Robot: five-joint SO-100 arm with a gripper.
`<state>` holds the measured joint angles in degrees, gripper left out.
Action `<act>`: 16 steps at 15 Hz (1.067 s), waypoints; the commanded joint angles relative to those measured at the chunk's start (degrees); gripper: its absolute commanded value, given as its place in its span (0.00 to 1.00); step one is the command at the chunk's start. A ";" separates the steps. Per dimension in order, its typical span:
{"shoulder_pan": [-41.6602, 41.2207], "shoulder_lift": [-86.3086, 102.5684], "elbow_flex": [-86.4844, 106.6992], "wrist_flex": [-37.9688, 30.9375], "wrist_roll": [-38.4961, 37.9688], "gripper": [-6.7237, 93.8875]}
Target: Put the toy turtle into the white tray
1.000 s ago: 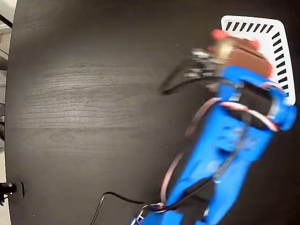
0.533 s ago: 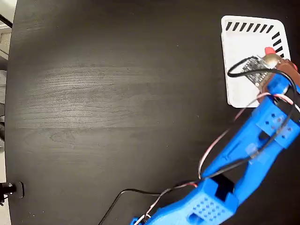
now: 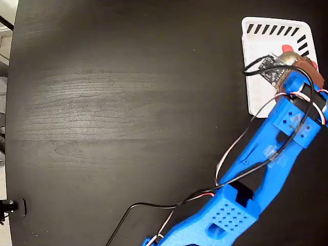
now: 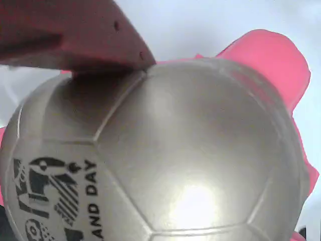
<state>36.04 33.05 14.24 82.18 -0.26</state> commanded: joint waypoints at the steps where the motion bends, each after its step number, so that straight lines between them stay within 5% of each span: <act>1: -0.97 2.81 -3.96 -0.18 -0.26 0.06; 4: -2.02 2.55 -3.78 0.09 -0.44 0.16; 9: -3.52 2.55 -3.08 1.93 -1.76 0.53; 16: -2.55 2.55 -2.37 2.29 -2.46 0.59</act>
<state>32.96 32.52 14.24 83.85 -1.85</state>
